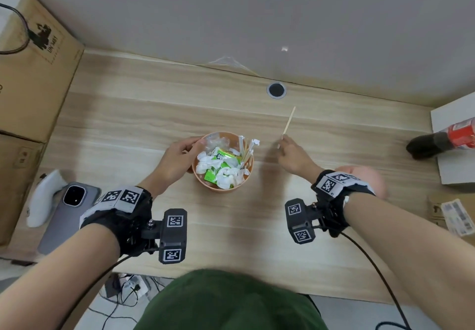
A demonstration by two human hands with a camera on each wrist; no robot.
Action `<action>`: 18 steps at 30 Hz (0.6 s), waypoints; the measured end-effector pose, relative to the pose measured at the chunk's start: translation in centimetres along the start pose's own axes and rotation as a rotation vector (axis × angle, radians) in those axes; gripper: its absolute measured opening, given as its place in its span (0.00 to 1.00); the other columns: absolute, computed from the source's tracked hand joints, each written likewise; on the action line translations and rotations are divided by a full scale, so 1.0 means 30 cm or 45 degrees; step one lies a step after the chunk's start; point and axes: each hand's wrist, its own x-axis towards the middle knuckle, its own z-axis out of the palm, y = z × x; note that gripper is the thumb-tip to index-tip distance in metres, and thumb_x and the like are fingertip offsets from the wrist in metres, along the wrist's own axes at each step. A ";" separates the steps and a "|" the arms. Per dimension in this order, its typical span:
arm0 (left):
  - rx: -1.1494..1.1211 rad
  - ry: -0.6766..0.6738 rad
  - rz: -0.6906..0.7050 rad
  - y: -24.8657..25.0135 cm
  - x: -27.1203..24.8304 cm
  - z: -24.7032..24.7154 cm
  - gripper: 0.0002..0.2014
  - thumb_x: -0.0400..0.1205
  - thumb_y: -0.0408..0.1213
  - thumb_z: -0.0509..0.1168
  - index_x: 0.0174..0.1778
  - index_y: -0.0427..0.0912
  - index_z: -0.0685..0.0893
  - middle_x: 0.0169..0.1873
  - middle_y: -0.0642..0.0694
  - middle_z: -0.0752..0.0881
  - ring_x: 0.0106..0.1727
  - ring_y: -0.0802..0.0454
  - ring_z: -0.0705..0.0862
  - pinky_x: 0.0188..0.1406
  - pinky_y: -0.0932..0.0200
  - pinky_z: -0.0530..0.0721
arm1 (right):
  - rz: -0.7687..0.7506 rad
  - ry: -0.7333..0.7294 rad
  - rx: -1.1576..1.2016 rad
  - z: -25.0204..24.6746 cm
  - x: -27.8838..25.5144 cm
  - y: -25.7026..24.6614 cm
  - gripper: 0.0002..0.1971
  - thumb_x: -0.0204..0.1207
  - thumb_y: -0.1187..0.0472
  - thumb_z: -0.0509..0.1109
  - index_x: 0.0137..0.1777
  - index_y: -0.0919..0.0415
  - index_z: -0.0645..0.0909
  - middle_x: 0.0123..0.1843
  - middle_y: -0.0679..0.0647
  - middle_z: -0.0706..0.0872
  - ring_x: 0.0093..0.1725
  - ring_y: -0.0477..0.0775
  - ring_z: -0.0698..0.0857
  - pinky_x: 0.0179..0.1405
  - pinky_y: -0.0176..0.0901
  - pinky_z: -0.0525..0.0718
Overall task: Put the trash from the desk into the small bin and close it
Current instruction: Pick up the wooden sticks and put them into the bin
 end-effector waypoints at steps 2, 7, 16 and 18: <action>-0.004 0.008 -0.006 0.004 0.004 0.006 0.11 0.85 0.50 0.63 0.44 0.68 0.90 0.37 0.53 0.88 0.38 0.57 0.86 0.38 0.54 0.86 | -0.046 -0.004 -0.030 0.007 -0.004 0.004 0.15 0.76 0.71 0.57 0.59 0.71 0.79 0.67 0.62 0.75 0.68 0.64 0.75 0.66 0.49 0.75; 0.008 0.004 0.005 0.013 0.023 0.014 0.10 0.85 0.50 0.63 0.49 0.59 0.90 0.45 0.43 0.90 0.39 0.56 0.86 0.37 0.56 0.83 | -0.072 0.047 -0.087 0.022 -0.066 0.057 0.11 0.77 0.61 0.63 0.45 0.66 0.86 0.54 0.60 0.86 0.59 0.64 0.82 0.57 0.49 0.81; 0.012 -0.015 -0.012 0.000 0.017 0.003 0.11 0.84 0.54 0.64 0.46 0.58 0.91 0.49 0.33 0.87 0.41 0.50 0.84 0.44 0.48 0.84 | 0.222 0.154 -0.077 0.047 -0.060 0.022 0.12 0.74 0.59 0.69 0.53 0.66 0.80 0.55 0.64 0.83 0.57 0.67 0.81 0.51 0.52 0.82; 0.022 -0.007 -0.024 -0.008 0.014 0.000 0.11 0.84 0.54 0.64 0.45 0.60 0.91 0.46 0.35 0.88 0.41 0.52 0.84 0.45 0.48 0.84 | 0.248 0.100 -0.141 0.043 -0.057 0.001 0.08 0.75 0.65 0.65 0.51 0.67 0.81 0.53 0.66 0.84 0.54 0.69 0.83 0.47 0.51 0.82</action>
